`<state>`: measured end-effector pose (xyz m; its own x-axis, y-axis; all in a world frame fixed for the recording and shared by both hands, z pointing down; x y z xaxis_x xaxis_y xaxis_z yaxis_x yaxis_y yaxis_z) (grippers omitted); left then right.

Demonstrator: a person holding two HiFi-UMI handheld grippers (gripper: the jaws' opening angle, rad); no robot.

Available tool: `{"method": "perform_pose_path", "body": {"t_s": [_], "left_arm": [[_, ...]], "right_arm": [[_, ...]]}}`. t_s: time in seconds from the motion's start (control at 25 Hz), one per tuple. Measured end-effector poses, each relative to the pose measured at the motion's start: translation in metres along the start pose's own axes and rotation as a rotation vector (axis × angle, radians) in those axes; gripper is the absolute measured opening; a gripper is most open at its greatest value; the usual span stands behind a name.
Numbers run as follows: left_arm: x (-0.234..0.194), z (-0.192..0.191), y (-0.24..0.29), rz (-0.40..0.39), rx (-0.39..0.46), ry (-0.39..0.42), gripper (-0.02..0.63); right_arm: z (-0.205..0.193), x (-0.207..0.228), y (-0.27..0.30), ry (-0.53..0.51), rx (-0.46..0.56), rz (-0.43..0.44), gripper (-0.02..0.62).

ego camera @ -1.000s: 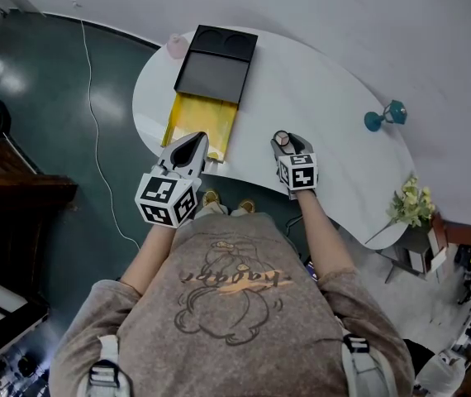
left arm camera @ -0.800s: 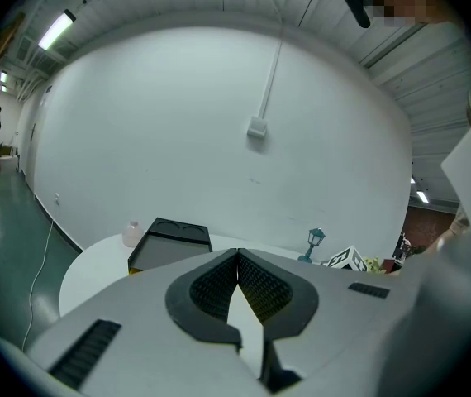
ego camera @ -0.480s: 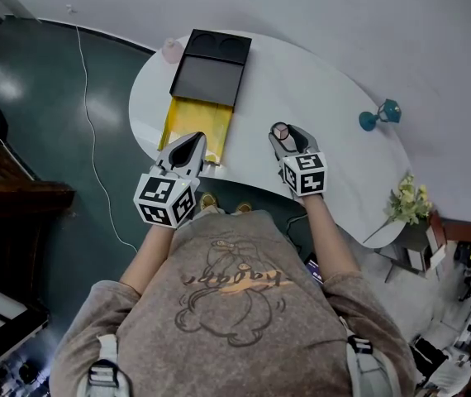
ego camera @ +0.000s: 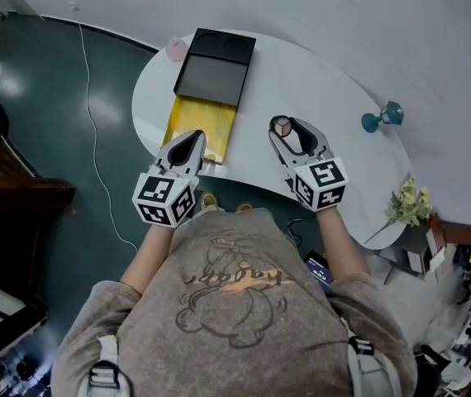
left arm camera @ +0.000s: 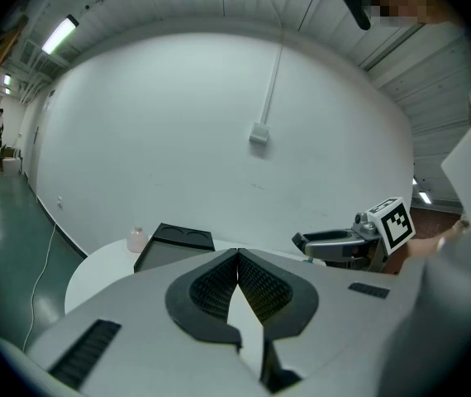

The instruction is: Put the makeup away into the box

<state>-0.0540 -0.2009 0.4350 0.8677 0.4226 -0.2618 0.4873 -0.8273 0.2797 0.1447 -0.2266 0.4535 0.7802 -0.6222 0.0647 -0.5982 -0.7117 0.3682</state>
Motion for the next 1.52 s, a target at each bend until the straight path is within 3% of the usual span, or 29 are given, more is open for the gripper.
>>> {"method": "perform_pose_path", "body": {"t_s": [0.52,1.52], "left_arm": [[-0.016,0.003,-0.014,0.045,0.024,-0.022,0.021],[-0.055,-0.003,-0.061,0.213,0.076,-0.087,0.021]], "right_arm": [[0.071,-0.047,-0.009,-0.066,0.083,0.156,0.225],[0.132,-0.132,0.068,-0.164,0.089,0.446,0.225]]}}
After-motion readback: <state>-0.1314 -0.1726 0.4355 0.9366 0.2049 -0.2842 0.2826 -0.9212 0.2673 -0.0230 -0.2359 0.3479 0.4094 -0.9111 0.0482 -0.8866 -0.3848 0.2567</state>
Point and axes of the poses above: the fingertips, and each gripper's own axes: y forward along the fingers, x to its right, z out of its top, the point moved 2 cm from there along -y, backward along the fingers, and after that the axes turned 2 degrees about z, right-handed, at the moved point
